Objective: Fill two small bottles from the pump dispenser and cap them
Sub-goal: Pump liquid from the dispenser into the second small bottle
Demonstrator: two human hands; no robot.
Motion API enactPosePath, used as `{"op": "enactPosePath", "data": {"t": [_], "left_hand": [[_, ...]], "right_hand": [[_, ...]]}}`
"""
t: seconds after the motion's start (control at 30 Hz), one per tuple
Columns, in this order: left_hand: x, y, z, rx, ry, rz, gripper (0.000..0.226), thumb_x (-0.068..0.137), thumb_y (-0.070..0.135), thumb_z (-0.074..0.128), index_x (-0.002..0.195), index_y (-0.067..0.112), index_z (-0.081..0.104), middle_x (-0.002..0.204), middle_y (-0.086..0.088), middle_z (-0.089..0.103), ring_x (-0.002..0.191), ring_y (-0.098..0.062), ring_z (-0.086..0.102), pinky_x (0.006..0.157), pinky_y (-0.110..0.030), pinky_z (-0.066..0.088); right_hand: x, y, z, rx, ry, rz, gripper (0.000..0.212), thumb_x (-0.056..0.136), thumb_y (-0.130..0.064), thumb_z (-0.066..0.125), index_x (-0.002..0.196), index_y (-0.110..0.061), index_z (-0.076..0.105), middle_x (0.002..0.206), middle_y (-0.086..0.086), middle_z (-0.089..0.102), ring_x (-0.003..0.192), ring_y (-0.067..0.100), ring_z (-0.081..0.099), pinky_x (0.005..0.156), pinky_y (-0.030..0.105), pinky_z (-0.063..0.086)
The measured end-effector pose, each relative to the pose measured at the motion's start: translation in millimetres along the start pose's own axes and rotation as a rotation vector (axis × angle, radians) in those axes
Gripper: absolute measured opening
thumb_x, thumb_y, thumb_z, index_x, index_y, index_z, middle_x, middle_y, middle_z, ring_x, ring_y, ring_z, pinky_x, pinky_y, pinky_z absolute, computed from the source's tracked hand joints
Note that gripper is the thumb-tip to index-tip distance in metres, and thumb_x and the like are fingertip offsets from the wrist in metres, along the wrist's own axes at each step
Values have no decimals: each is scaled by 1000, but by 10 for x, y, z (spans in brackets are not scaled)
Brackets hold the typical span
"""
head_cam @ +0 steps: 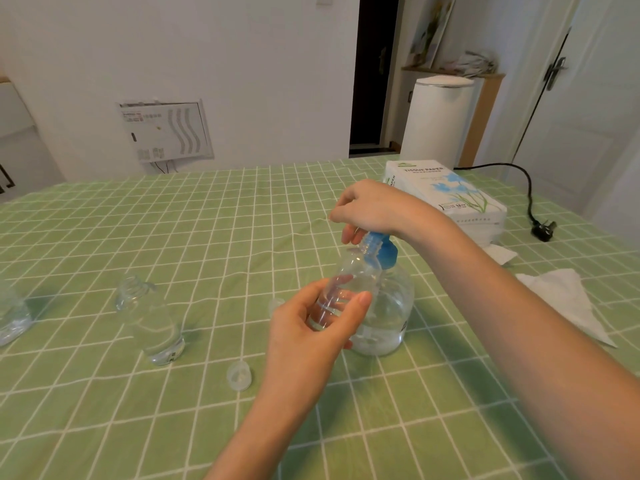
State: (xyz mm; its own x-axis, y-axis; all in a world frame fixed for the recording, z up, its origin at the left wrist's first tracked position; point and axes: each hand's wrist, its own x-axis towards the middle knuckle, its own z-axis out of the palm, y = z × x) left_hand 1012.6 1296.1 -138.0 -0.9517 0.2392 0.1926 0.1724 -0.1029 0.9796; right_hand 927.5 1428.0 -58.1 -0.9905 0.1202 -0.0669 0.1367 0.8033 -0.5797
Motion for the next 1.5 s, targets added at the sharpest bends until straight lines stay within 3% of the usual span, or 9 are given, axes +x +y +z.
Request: {"op": "enactPosePath", "data": {"t": [0.23, 0.37, 0.5, 0.63, 0.77, 0.9, 1.27, 1.5], "left_hand": [[-3, -3, 8, -2, 1, -2, 26, 62, 41, 68, 86, 30, 70, 55, 13, 64, 50, 2, 55, 46, -9, 44], [-19, -5, 2, -7, -8, -4, 19, 62, 40, 68, 79, 31, 71, 55, 11, 64, 50, 0, 54, 44, -9, 41], [-17, -6, 4, -10, -2, -11, 17, 62, 40, 69, 77, 31, 71, 55, 12, 64, 50, 0, 54, 43, -9, 41], [-19, 11, 12, -11, -6, -11, 22, 63, 39, 68, 83, 30, 70, 55, 13, 63, 51, 1, 54, 44, -9, 41], [-11, 25, 15, -5, 0, -8, 28, 63, 40, 68, 89, 30, 70, 55, 14, 63, 50, 2, 54, 45, -8, 42], [-7, 11, 15, -8, -13, -13, 16, 70, 31, 70, 86, 30, 70, 56, 13, 63, 50, 2, 54, 45, -8, 42], [-20, -6, 8, -16, -8, -22, 24, 62, 40, 68, 82, 29, 70, 56, 12, 64, 50, 1, 54, 43, -8, 41], [-1, -4, 29, -14, -13, -9, 31, 63, 39, 68, 92, 29, 70, 63, 12, 67, 57, 0, 60, 49, -10, 46]], "right_hand": [[21, 23, 38, 43, -30, 13, 41, 91, -18, 48, 122, 8, 54, 117, 26, 63, 112, 41, 57, 98, 52, 45], [26, 62, 80, 38, -44, 24, 42, 91, -18, 49, 124, 9, 53, 120, 27, 59, 99, 42, 64, 99, 53, 44], [19, 62, 81, 41, -42, 20, 44, 91, -19, 50, 125, 8, 52, 121, 27, 59, 113, 42, 55, 99, 54, 44], [12, 50, 44, 51, -26, 19, 44, 91, -21, 50, 125, 7, 53, 117, 26, 62, 112, 41, 57, 98, 53, 45], [20, 20, -3, 38, -8, 18, 43, 92, -21, 50, 124, 6, 54, 100, 16, 72, 110, 37, 60, 96, 51, 47], [33, 25, 10, 43, -39, 15, 43, 91, -22, 50, 123, 6, 54, 105, 19, 70, 110, 38, 61, 98, 50, 47], [36, 83, 73, 48, -62, 16, 45, 92, -23, 50, 126, 6, 52, 120, 26, 60, 114, 41, 55, 101, 53, 43], [10, 32, -13, 33, 3, -28, 45, 92, -27, 50, 124, 4, 55, 102, 17, 71, 106, 36, 63, 96, 48, 48]]}}
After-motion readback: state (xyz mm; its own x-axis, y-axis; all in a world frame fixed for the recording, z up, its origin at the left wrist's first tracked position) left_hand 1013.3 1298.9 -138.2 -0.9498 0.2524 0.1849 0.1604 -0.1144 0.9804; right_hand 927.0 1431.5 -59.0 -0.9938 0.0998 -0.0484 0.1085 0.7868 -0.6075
